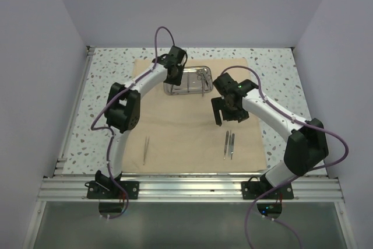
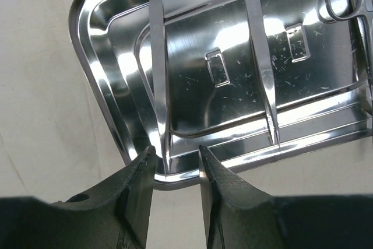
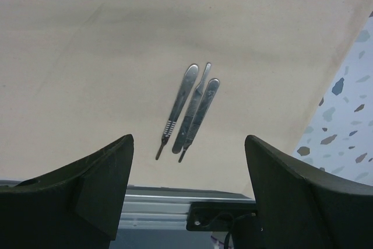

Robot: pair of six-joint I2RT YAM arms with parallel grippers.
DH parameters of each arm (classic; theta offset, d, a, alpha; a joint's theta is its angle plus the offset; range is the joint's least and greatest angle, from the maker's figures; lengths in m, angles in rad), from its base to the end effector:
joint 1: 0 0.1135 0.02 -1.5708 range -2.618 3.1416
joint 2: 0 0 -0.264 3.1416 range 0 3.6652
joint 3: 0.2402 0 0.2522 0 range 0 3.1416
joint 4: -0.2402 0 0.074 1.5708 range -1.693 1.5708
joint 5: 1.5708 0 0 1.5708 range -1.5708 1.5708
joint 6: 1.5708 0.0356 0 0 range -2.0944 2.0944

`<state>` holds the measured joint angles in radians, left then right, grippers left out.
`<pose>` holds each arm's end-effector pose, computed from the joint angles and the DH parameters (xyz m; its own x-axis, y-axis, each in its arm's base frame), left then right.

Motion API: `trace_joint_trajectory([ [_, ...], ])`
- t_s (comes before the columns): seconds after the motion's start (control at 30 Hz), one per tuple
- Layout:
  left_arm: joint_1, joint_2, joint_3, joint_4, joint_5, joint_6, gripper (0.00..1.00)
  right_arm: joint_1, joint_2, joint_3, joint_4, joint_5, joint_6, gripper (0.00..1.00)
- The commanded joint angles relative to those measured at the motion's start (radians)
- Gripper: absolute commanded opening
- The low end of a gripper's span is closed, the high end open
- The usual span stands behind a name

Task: Open and lay out the surgical kit
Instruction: Pick up the medical item from the container, then place the medical item in the surgical kit.

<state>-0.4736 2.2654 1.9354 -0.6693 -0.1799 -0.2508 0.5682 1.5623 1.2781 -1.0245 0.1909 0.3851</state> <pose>0.4471 -0.2220 0.2020 -0.8151 0.1434 -0.5613 0.1655 0.9861 0.0115 0.2548 0.1546 0.2612 -0.9374 -0.1608 -0.3090 -0.1454 0.9867 -0.0725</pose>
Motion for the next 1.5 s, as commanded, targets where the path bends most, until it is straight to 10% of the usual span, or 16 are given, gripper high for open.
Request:
trace_joint_trajectory([
  [0.0,0.006,0.02,0.028,0.011,-0.062,0.002,0.4,-0.005,-0.042,-0.006,0.006,0.001,0.0,0.81],
  [0.3,0.021,0.089,0.039,0.007,-0.04,-0.004,0.37,-0.005,-0.038,-0.006,0.0,-0.004,0.003,0.81],
  [0.43,0.024,0.108,0.036,0.013,0.019,-0.01,0.0,-0.005,-0.033,-0.006,0.0,-0.004,0.006,0.81],
  [0.83,0.023,-0.162,0.013,-0.015,-0.012,-0.025,0.0,-0.005,-0.015,0.009,0.015,-0.036,0.0,0.8],
  [1.47,-0.209,-1.033,-1.021,-0.128,-0.033,-0.412,0.0,-0.005,0.168,0.178,0.053,-0.084,-0.081,0.8],
])
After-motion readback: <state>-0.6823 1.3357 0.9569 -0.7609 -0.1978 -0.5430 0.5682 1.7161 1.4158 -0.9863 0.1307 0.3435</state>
